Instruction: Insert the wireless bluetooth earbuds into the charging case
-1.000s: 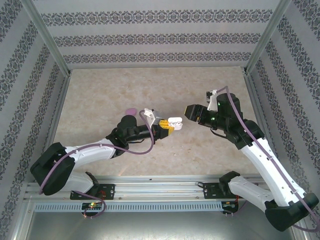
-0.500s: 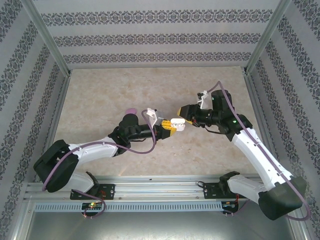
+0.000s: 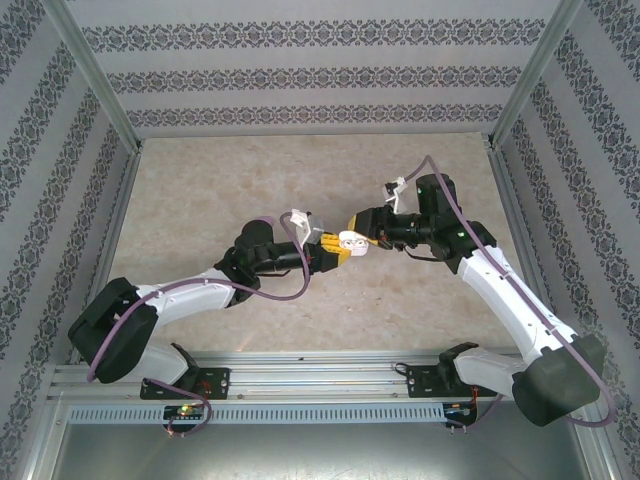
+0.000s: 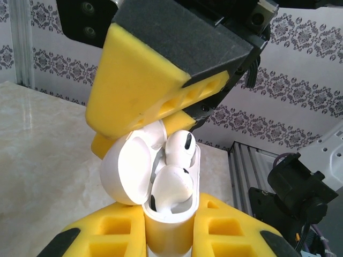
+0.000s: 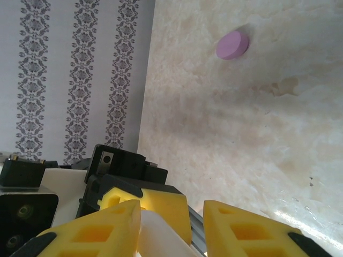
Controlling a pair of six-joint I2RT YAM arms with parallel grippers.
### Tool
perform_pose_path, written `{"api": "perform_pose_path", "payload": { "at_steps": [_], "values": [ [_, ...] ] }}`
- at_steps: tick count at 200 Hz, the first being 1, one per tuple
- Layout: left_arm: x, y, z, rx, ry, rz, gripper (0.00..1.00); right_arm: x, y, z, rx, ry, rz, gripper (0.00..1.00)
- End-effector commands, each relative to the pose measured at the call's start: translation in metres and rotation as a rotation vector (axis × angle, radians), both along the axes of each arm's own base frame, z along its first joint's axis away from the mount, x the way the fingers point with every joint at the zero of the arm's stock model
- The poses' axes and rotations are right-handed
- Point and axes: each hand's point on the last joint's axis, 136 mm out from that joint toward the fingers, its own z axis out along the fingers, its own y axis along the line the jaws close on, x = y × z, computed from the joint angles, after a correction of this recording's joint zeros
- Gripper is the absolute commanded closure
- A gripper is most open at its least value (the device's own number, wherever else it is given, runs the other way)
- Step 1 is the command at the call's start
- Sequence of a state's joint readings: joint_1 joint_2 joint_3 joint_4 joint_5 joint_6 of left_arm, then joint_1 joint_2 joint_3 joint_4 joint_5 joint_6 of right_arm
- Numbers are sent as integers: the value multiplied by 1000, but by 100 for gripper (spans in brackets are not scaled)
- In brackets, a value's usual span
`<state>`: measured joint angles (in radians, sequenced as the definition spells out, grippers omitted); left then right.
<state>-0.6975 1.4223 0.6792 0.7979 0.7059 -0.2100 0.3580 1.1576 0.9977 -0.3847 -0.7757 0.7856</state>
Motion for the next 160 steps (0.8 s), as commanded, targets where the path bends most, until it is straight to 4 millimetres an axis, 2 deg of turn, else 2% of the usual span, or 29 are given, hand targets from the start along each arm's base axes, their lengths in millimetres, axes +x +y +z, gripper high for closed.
{"api": "perform_pose_path", "payload": {
  "at_steps": [1, 14, 35, 55, 122, 160],
  "values": [
    [11, 3, 12, -31, -3, 25, 100, -21, 21, 32, 66, -93, 149, 63],
    [18, 10, 7, -26, 20, 63, 100, -22, 20, 42, 71, -132, 150, 55],
    [29, 25, -5, -36, 73, 125, 100, -27, 18, 62, 96, -225, 163, 52],
    [29, 28, -8, -48, 102, 123, 100, -33, 17, 74, 110, -277, 182, 52],
    [26, 30, -7, -57, 118, 119, 100, -40, 11, 57, -4, -279, 188, 56],
    [21, 29, -5, -43, 128, 92, 100, -45, 11, 31, -156, -285, 211, 63]
  ]
}}
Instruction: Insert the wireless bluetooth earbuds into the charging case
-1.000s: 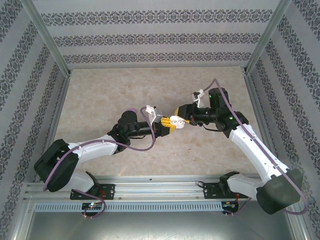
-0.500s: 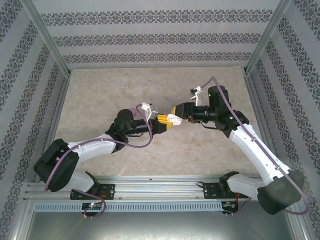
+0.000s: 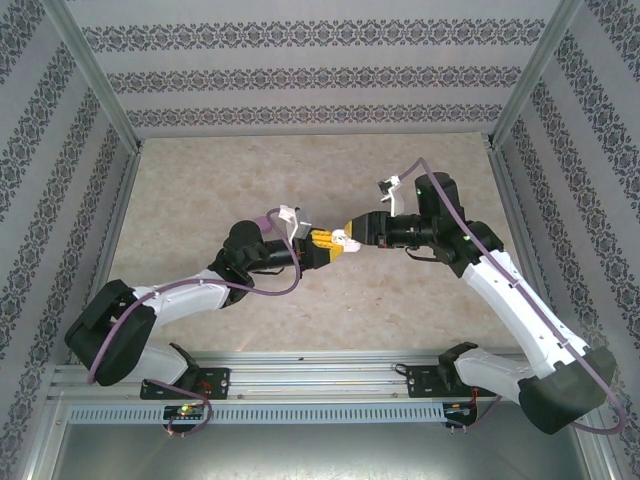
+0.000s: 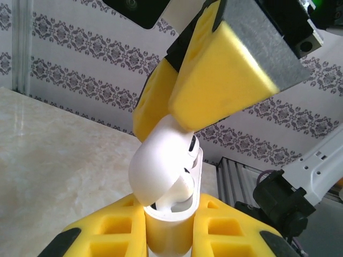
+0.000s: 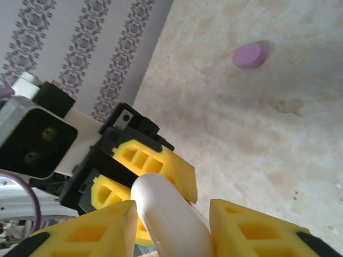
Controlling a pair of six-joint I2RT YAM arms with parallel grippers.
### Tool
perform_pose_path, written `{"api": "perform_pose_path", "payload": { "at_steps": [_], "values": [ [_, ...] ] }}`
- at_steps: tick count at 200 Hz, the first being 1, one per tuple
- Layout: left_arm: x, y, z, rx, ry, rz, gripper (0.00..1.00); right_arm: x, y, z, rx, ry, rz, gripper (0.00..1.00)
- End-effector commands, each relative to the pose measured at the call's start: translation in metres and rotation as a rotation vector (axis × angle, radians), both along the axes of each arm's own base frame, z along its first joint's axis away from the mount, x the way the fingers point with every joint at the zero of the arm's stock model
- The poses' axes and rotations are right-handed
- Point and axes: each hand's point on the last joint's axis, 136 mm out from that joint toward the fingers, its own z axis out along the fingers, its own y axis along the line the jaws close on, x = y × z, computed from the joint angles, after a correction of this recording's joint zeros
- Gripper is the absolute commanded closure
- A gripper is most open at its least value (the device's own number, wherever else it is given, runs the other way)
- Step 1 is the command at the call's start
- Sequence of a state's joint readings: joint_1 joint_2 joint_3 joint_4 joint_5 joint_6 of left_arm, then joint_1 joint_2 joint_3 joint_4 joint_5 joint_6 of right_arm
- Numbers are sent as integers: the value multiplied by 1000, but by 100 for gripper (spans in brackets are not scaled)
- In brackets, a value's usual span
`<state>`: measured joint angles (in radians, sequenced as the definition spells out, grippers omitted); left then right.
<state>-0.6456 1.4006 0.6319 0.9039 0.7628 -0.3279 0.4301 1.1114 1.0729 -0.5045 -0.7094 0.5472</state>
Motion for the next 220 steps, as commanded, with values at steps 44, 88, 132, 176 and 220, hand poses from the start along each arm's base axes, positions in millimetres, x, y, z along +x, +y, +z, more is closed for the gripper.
{"api": "perform_pose_path", "payload": {
  "at_steps": [44, 88, 132, 176, 220],
  "values": [
    [25, 9, -11, 43, 93, 84, 100, -33, -6, -14, -226, -81, 91, 60],
    [25, 10, 0, -16, 109, 64, 100, -27, -27, -23, -331, -153, 1, 57],
    [20, 14, -3, -5, 128, 66, 100, -23, -30, -22, -346, -171, -16, 53],
    [23, 17, -11, 15, 164, 83, 100, -15, -23, -11, -252, -210, -60, 48],
    [63, 44, -50, 50, 525, 252, 100, -5, -21, -23, -258, -142, -108, 48]
  ]
}}
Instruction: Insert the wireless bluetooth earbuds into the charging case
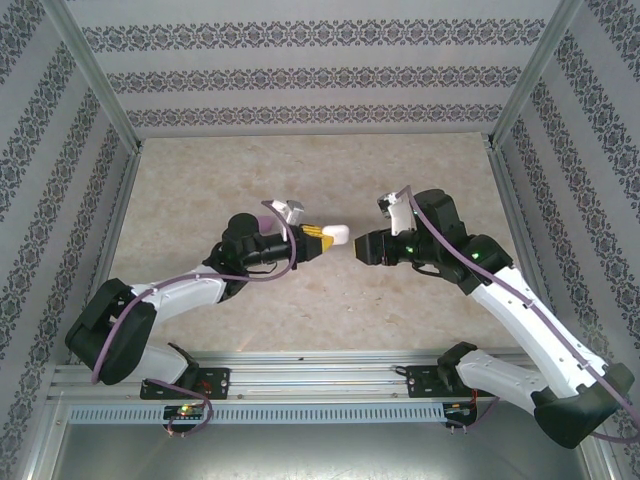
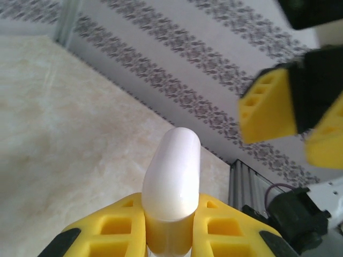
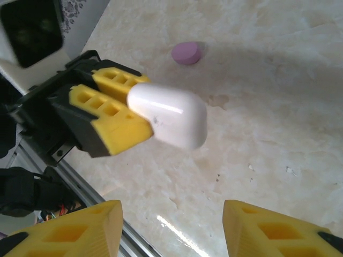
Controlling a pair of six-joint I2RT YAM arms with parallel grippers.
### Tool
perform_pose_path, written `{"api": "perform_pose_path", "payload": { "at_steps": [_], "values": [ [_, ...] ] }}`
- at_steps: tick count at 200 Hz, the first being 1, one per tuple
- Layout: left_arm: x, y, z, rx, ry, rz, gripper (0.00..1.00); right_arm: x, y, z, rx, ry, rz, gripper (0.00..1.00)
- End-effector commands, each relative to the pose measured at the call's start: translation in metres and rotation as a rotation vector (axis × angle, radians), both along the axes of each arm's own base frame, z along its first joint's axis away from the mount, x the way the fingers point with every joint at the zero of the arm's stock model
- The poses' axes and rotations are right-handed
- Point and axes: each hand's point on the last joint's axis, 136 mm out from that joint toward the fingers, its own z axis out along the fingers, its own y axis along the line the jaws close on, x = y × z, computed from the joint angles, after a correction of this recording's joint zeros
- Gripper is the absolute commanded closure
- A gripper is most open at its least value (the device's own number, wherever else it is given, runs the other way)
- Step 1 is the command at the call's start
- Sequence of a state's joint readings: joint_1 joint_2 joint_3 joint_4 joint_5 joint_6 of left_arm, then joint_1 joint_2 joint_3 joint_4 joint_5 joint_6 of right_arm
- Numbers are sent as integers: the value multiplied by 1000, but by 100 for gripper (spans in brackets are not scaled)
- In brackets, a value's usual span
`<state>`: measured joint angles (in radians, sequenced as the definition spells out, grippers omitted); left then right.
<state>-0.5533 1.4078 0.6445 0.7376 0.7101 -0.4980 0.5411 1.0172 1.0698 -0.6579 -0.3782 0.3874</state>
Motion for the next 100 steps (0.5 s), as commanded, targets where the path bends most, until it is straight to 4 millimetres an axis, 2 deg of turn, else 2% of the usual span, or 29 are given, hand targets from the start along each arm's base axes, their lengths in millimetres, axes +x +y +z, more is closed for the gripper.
{"api": "perform_pose_path", "payload": {
  "at_steps": [1, 28, 49, 76, 100],
  "values": [
    [24, 18, -18, 10, 232, 108, 100, 8, 2, -5, 10, 17, -44, 48],
    [37, 29, -50, 110, 287, 189, 100, 11, -5, -15, -12, 47, -104, 48],
    [43, 48, -86, 203, 364, 283, 100, 14, -11, -27, -37, 71, -149, 47],
    [32, 65, -133, 339, 469, 319, 100, 19, -17, -45, -58, 103, -207, 46],
    [20, 72, -162, 418, 554, 313, 100, 25, -21, -58, -62, 125, -241, 45]
  ]
}}
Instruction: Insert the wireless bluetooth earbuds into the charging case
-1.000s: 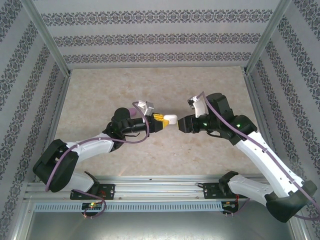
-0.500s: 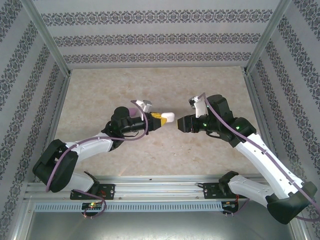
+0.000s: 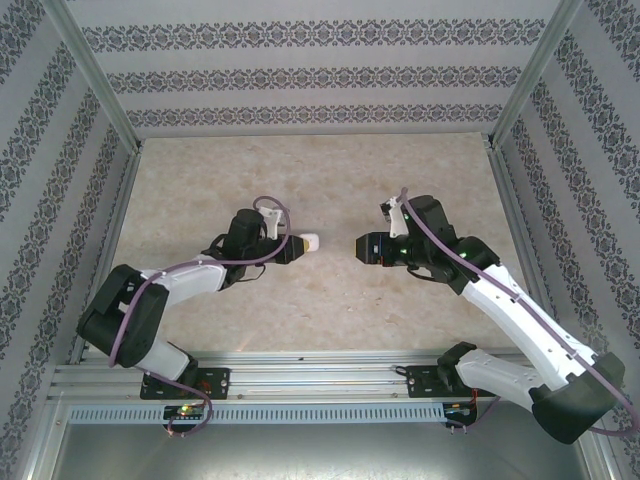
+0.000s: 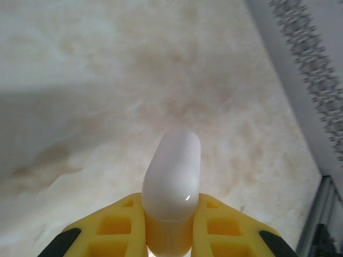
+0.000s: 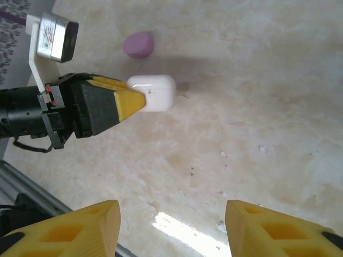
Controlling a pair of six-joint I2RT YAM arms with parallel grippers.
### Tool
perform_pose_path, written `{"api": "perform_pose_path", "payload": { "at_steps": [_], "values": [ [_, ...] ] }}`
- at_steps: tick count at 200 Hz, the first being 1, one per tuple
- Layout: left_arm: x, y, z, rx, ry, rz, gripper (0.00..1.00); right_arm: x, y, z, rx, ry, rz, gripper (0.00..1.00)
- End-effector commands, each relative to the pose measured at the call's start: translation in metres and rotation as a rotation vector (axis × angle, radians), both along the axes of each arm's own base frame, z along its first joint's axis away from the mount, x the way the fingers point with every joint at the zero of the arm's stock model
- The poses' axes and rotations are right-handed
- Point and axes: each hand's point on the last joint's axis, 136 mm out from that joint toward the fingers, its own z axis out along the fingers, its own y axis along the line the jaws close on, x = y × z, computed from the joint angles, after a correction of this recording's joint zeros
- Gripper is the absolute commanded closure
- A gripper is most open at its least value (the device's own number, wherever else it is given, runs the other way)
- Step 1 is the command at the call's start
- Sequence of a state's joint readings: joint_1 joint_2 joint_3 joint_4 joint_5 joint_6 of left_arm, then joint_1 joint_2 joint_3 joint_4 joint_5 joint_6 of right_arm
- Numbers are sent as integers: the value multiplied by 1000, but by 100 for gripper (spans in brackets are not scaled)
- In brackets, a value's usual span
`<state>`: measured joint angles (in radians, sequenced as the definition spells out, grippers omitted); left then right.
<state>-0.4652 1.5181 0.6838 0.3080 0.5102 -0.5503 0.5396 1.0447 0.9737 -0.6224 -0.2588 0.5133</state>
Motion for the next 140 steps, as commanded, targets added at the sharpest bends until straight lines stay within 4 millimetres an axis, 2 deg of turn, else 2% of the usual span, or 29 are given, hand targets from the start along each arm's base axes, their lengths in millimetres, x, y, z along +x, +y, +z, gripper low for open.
{"api": "perform_pose_path", "payload": {
  "at_steps": [1, 39, 73, 108, 140],
  "values": [
    [-15, 18, -43, 123, 128, 11, 100, 12, -6, -12, -7, 11, -73, 45],
    [-29, 22, -70, 157, 209, 1, 94, 26, -20, -16, -9, 24, -130, 45],
    [-34, 29, -75, 226, 229, -27, 76, 33, -35, -12, -5, -16, -194, 43],
    [-35, 44, -64, 343, 194, -34, 53, 36, -61, -17, -25, -29, -290, 39],
    [-30, 52, -35, 387, 113, -35, 39, 36, -86, -17, -138, -83, -322, 36]
  ]
}}
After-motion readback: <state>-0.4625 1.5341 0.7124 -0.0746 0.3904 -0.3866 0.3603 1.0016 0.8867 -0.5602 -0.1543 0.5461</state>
